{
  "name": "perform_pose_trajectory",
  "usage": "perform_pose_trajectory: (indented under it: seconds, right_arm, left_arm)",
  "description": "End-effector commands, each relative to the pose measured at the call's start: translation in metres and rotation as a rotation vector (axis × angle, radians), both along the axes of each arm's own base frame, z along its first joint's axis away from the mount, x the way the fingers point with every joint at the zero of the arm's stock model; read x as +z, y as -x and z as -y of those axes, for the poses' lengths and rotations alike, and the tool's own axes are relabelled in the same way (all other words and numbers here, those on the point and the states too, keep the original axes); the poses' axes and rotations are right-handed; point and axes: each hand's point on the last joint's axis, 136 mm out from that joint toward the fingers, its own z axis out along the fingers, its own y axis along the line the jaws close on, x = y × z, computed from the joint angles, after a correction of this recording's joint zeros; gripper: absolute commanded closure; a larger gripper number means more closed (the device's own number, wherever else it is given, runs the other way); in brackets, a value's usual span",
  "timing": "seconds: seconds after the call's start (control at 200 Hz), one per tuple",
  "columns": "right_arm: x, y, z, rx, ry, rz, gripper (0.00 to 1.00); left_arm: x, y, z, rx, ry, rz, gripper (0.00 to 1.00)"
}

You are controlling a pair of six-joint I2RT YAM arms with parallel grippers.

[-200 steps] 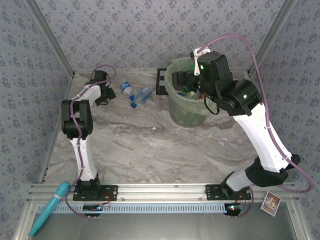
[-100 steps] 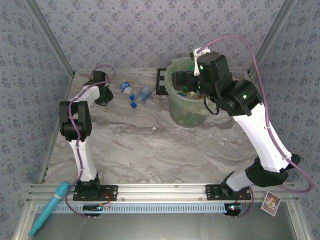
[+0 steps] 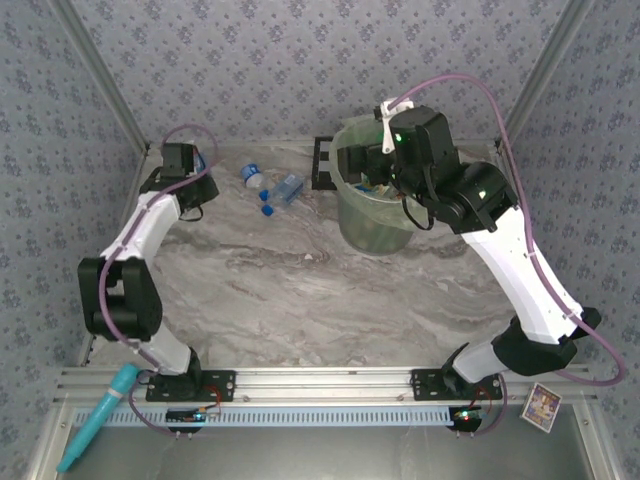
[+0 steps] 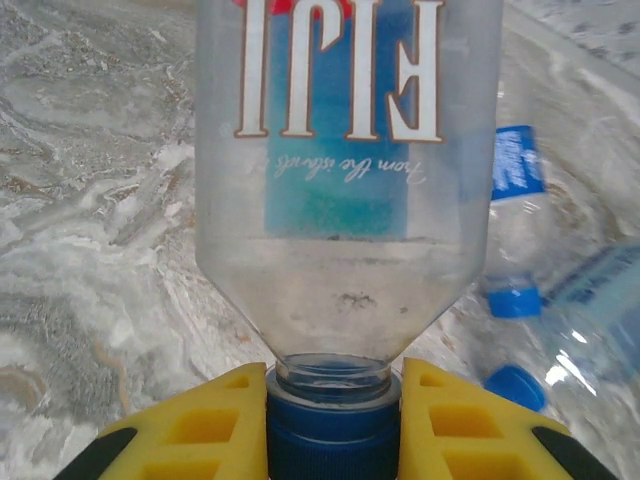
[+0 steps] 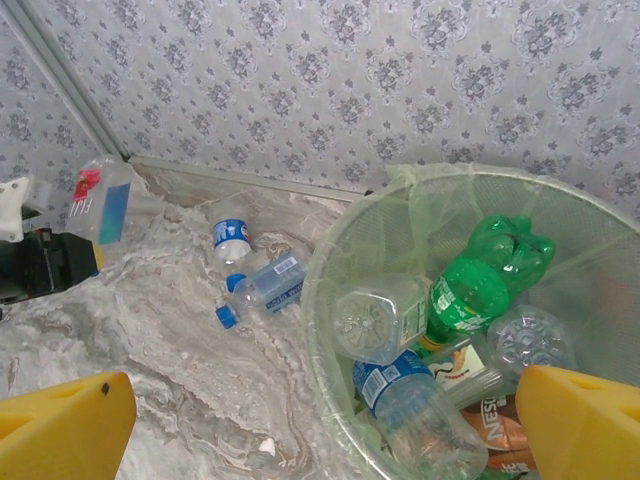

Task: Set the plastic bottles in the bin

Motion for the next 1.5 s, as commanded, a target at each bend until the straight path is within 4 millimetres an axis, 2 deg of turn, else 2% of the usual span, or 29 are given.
perform_pose_trajectory:
  seconds: [0.0, 0.29, 0.41, 0.52, 0.7, 0.91, 1.159, 1.329, 1.414, 1.499]
  right_arm:
    - [0.015, 0.006, -0.006, 0.044, -0.063, 0.041, 0.00]
    - [0.016, 0.001, -0.027, 0.143, -0.166, -0.020, 0.00]
    - [0.016, 0.000, -0.037, 0.188, -0.235, -0.073, 0.01]
    - [0.018, -0.001, -0.044, 0.232, -0.288, -0.115, 0.04]
    - [0.019, -0.007, -0.051, 0.279, -0.390, -0.205, 0.06]
    - [0.022, -0.007, -0.069, 0.379, -0.463, -0.281, 0.07]
    - [0.015, -0.008, -0.080, 0.411, -0.479, -0.337, 0.13]
    - [0.005, -0.006, -0.078, 0.402, -0.454, -0.367, 0.15]
    - [0.000, -0.003, -0.075, 0.394, -0.436, -0.378, 0.21]
    - [0.001, -0.002, -0.070, 0.392, -0.452, -0.375, 0.34]
  left_arm:
    - [0.035, 0.016, 0.029, -0.109, -0.006, 0.096, 0.76]
    - [0.124, 0.079, 0.111, -0.426, -0.080, 0.389, 0.76]
    - [0.150, 0.104, 0.141, -0.556, -0.107, 0.472, 0.76]
    - [0.165, 0.123, 0.165, -0.654, -0.122, 0.531, 0.76]
    - [0.178, 0.150, 0.195, -0.779, -0.162, 0.601, 0.76]
    - [0.193, 0.175, 0.217, -0.872, -0.178, 0.635, 0.77]
    - [0.197, 0.187, 0.236, -0.934, -0.213, 0.647, 0.77]
    - [0.198, 0.188, 0.237, -0.933, -0.211, 0.648, 0.77]
    - [0.199, 0.189, 0.237, -0.935, -0.205, 0.653, 0.77]
    - [0.198, 0.189, 0.239, -0.939, -0.202, 0.649, 0.77]
